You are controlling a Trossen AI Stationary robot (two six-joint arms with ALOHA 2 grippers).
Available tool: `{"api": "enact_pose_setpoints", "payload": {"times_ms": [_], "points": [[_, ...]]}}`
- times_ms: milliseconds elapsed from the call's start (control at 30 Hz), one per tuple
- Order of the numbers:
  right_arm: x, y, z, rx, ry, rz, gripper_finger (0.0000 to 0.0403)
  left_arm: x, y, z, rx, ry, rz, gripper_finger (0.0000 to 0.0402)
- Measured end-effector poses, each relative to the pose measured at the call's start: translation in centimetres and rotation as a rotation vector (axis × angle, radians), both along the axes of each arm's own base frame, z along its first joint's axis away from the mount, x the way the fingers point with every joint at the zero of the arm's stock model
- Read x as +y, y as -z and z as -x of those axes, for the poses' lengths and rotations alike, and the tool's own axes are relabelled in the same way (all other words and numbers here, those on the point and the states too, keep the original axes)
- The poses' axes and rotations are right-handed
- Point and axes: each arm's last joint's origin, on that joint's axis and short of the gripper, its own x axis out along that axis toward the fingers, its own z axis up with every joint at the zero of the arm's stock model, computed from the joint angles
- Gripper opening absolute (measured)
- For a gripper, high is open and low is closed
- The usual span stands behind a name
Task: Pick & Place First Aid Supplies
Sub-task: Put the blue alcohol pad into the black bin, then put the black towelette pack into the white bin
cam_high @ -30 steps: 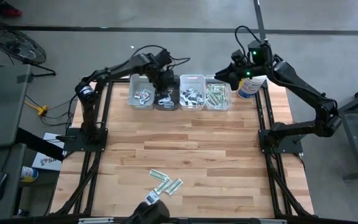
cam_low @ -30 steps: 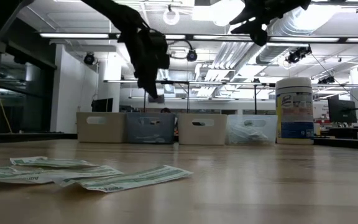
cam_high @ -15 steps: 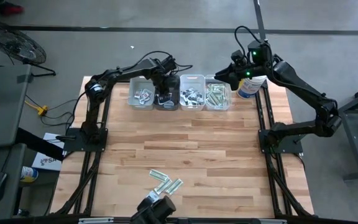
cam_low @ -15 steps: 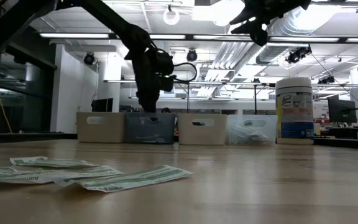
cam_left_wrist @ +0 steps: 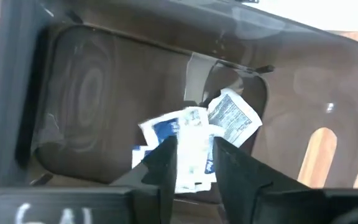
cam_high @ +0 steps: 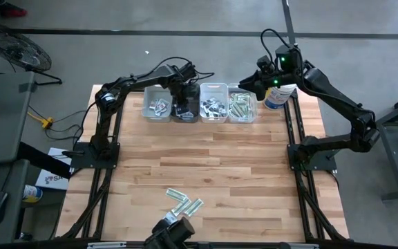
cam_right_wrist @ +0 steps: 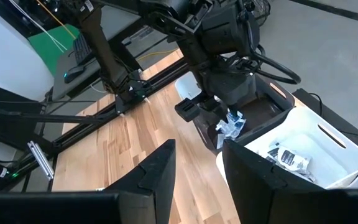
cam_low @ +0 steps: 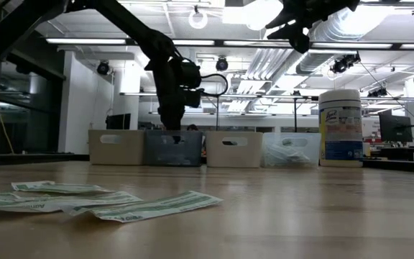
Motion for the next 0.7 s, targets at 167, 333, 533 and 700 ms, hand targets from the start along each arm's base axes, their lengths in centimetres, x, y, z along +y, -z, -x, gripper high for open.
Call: {"api": "enact_pose_setpoints", "payload": {"times_ms": [167, 333, 533, 700], "points": [[0.0, 0.0, 0.0, 0.004, -0.001, -0.003, 0.0126, -0.2, -0.8, 0.2, 0.023, 0.022, 0.027, 0.0118], [0.0, 0.0, 0.0, 0.004, -0.009, 0.007, 0.0126, -0.3, -3.2, 0.3, 0.053, 0.047, -0.002, 0.0119], [0.2, 0.2, 0.2, 0.027, -0.036, 0.042, 0.0126, -2.6, -7.2, 1.2, 0.033, 0.072, -0.036, 0.0119], [0.7, 0.2, 0.6, 0.052, -0.062, 0.084, 0.0126, -6.7, -10.8, 1.7, 0.013, 0.092, -0.074, 0.0120]]}}
